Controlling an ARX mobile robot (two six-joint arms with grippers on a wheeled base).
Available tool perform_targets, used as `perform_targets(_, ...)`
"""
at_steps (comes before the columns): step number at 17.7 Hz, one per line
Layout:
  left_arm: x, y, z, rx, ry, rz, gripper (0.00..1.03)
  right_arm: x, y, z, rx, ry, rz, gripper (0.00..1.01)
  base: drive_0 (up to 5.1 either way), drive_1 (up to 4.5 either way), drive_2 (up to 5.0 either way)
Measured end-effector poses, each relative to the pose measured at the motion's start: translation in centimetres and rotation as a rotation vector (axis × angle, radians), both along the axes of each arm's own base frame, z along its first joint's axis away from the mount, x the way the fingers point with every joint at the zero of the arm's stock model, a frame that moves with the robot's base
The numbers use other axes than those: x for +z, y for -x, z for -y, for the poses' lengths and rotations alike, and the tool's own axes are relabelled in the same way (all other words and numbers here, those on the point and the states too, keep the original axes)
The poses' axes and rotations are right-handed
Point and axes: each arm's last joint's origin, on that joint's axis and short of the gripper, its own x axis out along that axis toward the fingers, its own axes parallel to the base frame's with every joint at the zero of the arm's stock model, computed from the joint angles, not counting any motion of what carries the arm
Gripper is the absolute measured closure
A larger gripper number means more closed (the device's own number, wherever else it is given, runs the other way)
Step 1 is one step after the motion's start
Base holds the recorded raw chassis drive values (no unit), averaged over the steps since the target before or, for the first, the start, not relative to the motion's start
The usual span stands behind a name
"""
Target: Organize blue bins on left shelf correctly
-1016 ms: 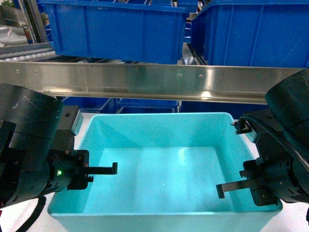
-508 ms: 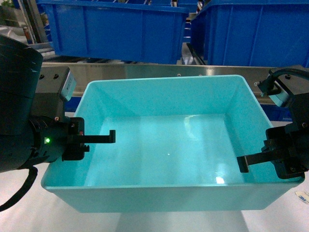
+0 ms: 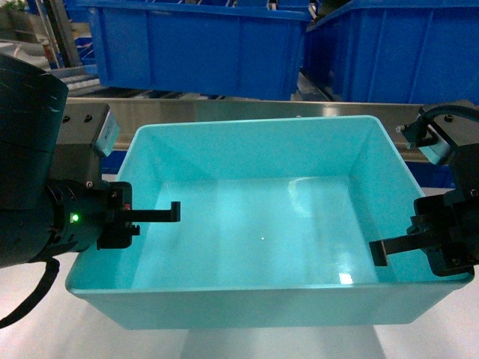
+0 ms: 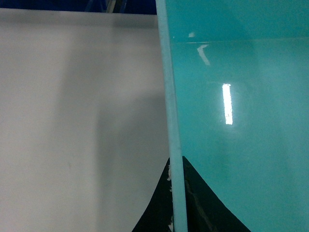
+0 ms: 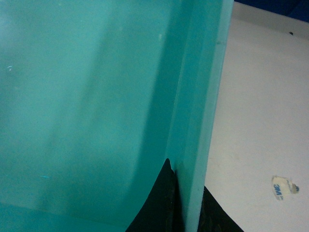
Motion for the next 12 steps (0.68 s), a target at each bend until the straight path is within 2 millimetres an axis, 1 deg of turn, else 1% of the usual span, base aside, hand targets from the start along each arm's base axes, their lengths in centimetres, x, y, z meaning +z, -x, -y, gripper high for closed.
perform_targets(6,-0.01,0.00,-0.03,0.000,0.001,0.000,1.01,0.02,-0.01,-0.04,0.003,-0.003,0.003,0.99,-4.9,2.53,2.5)
perform_targets(9,0.00,-0.02,-0.06,0.000,0.002,0.000,1.01,0.03,-0.01,-0.05,0.004,-0.003,0.003,0.99,-4.8,1.38,3.6)
perform_targets(12,-0.03,-0.01,-0.13,0.003,0.001,0.000,1.01,0.01,-0.01,-0.02,0.003,-0.003,0.002,0.99,-5.0,2.42,2.4)
